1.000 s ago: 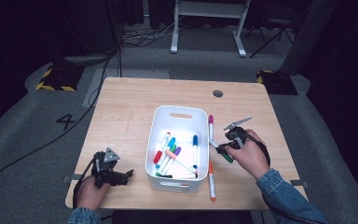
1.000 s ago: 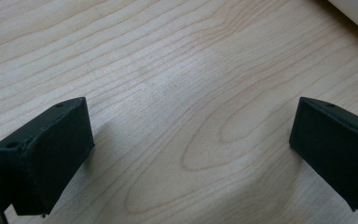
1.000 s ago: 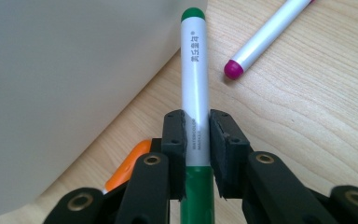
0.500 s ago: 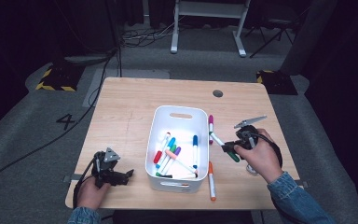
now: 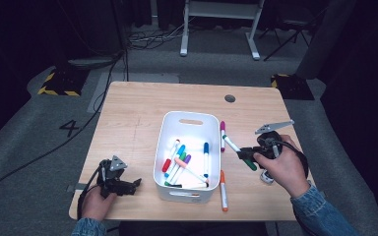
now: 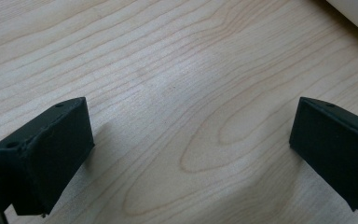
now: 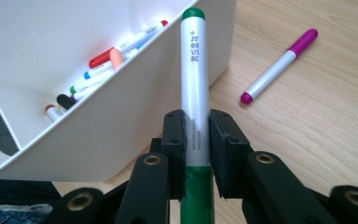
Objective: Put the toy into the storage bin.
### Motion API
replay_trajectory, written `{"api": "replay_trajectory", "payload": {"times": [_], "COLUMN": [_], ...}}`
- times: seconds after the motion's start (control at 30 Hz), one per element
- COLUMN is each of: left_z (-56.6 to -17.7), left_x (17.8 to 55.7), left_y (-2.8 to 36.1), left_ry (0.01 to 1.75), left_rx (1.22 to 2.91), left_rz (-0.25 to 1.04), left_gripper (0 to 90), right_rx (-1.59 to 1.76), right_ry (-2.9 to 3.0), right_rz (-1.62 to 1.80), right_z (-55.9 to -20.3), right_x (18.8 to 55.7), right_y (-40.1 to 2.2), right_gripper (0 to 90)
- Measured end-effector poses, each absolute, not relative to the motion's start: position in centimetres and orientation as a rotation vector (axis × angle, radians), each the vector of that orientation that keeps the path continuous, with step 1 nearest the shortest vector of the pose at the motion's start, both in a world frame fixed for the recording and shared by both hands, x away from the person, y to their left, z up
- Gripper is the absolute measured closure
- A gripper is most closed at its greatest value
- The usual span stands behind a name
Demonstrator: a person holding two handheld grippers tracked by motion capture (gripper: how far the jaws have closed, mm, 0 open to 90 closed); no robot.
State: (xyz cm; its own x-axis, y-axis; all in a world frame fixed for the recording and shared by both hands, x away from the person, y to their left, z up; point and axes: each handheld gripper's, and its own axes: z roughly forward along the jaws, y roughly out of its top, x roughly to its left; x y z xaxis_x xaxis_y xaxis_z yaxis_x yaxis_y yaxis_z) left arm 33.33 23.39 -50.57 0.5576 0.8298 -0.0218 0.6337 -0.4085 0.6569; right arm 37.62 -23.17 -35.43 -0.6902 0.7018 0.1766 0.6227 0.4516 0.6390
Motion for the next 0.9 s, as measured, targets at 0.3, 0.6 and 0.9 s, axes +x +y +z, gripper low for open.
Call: {"api": "replay_trajectory", "payload": {"times": [0.3, 0.6, 0.9], "left_z": [-50.6, -50.6, -50.6], "left_x": [33.3, 33.3, 33.3], "left_y": [23.4, 23.4, 23.4], "left_ry": [1.169, 1.169, 1.169], "left_rx": [2.174, 2.174, 2.173], "left_rz": [0.410, 0.411, 0.411], "left_gripper": [0.0, 0.0, 0.0], "right_rx": [1.132, 1.065, 1.006], "right_ry": [2.586, 2.618, 2.663], "right_rz": [1.104, 1.135, 1.166], "right_z": [-33.8, -33.1, -32.6], "right_x": [36.7, 36.1, 35.7], "right_y": [-22.3, -20.9, -19.0], "right_gripper": [77.2, 77.2, 77.2]}}
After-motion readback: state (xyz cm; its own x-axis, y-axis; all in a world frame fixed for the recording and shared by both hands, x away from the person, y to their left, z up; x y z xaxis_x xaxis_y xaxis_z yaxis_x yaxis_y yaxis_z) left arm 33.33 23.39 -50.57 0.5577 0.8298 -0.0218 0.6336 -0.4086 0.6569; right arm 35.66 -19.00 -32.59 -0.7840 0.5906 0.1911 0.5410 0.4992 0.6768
